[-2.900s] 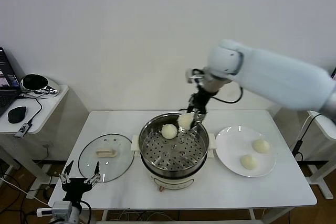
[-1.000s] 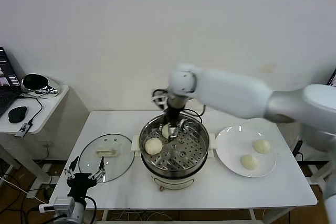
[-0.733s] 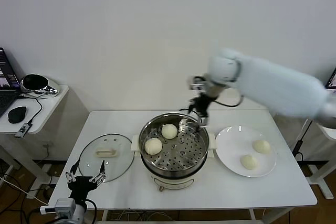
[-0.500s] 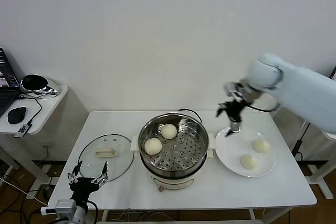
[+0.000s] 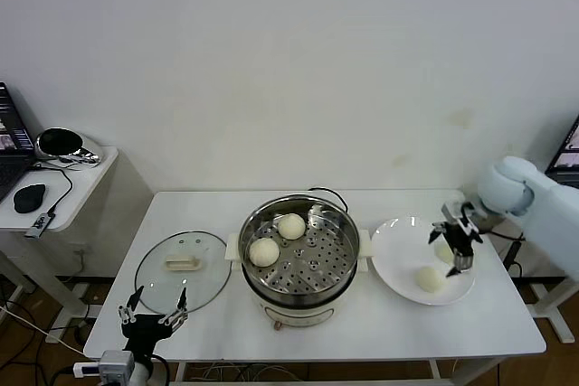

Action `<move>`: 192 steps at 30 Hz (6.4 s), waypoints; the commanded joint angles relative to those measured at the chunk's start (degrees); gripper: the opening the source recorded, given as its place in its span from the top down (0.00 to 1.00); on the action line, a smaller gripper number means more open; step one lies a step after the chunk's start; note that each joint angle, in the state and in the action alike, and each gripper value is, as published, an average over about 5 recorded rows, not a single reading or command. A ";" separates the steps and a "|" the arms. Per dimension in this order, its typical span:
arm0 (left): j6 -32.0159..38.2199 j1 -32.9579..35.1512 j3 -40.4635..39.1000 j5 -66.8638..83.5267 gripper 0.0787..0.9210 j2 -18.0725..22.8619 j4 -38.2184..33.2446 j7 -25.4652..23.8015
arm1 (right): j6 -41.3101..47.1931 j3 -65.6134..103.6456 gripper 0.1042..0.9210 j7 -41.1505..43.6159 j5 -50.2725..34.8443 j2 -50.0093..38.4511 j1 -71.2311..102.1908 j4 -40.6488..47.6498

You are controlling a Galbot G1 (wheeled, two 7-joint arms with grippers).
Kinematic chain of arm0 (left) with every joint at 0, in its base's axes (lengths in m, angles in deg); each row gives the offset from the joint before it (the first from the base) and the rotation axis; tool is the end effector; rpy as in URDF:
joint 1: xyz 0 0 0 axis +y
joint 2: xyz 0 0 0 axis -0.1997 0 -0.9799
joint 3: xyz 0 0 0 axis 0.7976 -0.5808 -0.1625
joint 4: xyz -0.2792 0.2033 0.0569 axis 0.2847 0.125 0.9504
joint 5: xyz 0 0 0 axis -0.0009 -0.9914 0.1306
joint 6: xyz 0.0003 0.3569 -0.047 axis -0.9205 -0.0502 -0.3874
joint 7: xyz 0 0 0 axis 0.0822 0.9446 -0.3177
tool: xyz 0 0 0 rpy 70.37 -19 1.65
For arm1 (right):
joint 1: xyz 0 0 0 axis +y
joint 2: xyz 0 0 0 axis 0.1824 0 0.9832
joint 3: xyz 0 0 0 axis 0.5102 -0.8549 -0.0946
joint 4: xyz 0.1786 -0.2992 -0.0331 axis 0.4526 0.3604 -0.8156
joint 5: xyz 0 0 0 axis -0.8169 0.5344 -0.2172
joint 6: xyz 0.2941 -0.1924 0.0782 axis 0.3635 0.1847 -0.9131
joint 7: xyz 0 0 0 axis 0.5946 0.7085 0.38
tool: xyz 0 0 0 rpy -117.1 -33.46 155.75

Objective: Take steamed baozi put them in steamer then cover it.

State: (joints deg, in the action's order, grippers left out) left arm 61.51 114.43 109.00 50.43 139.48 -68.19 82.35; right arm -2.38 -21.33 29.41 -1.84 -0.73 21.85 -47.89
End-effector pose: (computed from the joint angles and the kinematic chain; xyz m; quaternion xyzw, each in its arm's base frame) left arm 0.1536 0.0649 -0.2853 0.0281 -0.9850 -0.0745 0.1532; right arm 0.4893 -0.1930 -0.1486 0.5234 -0.4973 0.5471 0.4235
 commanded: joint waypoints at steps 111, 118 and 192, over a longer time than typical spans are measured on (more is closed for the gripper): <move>-0.25 -1.77 1.90 1.82 0.12 2.33 1.32 1.24 | -40.28 -18.01 0.39 4.72 11.43 37.46 -24.12 -4.84; -0.23 -1.62 1.78 1.70 0.12 2.66 1.16 1.34 | -38.94 -18.48 0.39 5.15 12.72 38.40 -22.30 -5.71; -1.99 -0.81 -0.76 1.32 0.12 1.28 -0.12 -0.12 | 12.18 -12.77 0.12 -8.27 -16.72 4.00 -23.84 -2.82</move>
State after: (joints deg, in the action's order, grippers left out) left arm 59.68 113.15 108.72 51.82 140.83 -67.71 82.26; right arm -6.05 -38.34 22.84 -16.54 13.64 -4.57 -57.06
